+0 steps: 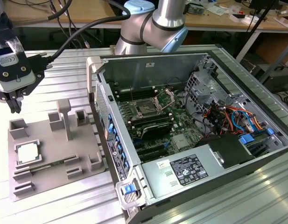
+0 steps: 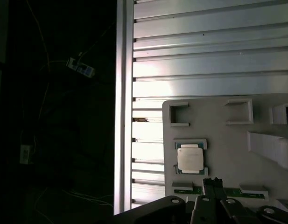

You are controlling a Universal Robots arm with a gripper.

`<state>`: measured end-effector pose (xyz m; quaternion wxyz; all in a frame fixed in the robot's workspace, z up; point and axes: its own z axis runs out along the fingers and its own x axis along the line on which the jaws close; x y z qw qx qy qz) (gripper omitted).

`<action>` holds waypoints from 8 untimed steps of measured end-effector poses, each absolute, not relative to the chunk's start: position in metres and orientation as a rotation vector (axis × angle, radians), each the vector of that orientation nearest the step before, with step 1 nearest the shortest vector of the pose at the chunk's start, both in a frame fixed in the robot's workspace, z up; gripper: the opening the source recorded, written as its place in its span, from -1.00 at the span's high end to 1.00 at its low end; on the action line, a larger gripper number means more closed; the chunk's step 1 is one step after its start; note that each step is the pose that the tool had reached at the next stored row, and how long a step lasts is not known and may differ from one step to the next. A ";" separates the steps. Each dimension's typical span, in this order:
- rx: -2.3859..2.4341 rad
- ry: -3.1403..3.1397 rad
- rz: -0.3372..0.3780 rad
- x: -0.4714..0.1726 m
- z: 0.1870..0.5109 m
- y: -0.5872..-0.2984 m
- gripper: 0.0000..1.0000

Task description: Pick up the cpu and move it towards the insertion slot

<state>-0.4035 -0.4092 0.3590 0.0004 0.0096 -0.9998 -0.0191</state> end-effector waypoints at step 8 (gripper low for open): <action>0.030 -3.140 -0.060 -0.403 0.357 -0.409 0.79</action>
